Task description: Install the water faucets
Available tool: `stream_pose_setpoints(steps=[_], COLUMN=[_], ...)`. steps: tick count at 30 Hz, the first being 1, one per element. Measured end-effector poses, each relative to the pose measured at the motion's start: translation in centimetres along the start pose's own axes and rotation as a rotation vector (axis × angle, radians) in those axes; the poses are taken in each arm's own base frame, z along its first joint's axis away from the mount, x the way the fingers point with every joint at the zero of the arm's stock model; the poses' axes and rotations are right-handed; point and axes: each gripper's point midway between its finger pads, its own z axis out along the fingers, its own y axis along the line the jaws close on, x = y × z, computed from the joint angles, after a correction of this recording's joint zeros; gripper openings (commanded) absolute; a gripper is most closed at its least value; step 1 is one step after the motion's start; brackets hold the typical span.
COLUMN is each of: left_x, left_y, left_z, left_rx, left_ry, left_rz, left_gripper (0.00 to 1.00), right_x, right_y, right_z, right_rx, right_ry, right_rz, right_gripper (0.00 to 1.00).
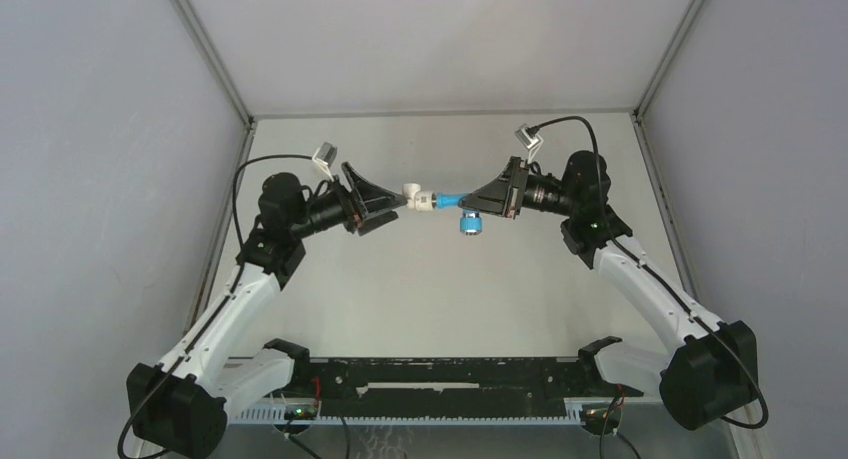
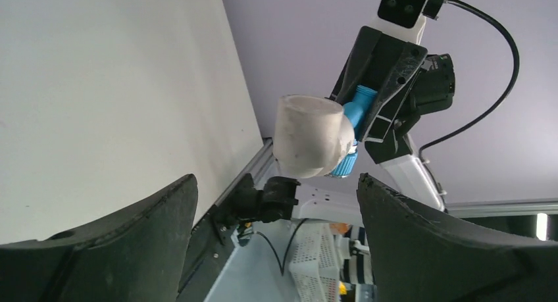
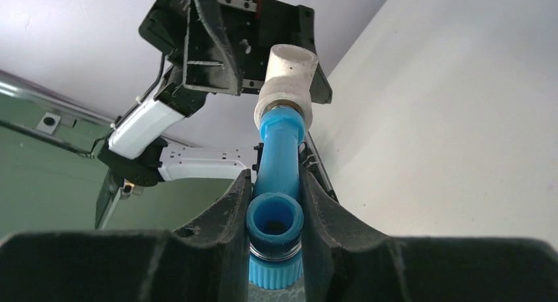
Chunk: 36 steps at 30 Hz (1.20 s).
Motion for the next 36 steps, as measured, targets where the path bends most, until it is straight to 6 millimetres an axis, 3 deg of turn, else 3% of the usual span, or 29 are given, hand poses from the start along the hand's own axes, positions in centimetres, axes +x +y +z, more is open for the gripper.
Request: stream_pose_setpoints(steps=[3,11,22,28,32,36], left_x=[0.4,0.6,3.3,3.6,3.5,3.4], left_y=[-0.3,-3.6,-3.4,-3.5,-3.6,-3.9], left_z=[0.2,-0.2,0.8,0.8,0.8,0.7], left_rx=[0.038,0.194,0.229,0.235,0.24,0.252], left_ry=[0.025,0.059,0.183,0.192,0.19,0.184], left_rz=[-0.031,0.068,0.103,0.114,0.119,0.128], left_gripper=[0.95,0.93,0.78,0.7,0.56,0.31], right_x=[-0.1,0.4,1.5,1.8,1.9,2.0], right_y=[0.8,2.1,2.8,2.5,2.5,2.7], right_z=[-0.1,0.0,0.6,1.0,1.0,1.0], right_rx=[-0.033,-0.105,-0.155,-0.157,-0.158,-0.165], right_ry=[0.004,0.045,0.102,0.117,0.121,0.126], right_rz=[-0.037,-0.062,-0.044,-0.025,-0.022,-0.023], right_gripper=[0.0,0.0,0.0,0.0,0.0,0.0])
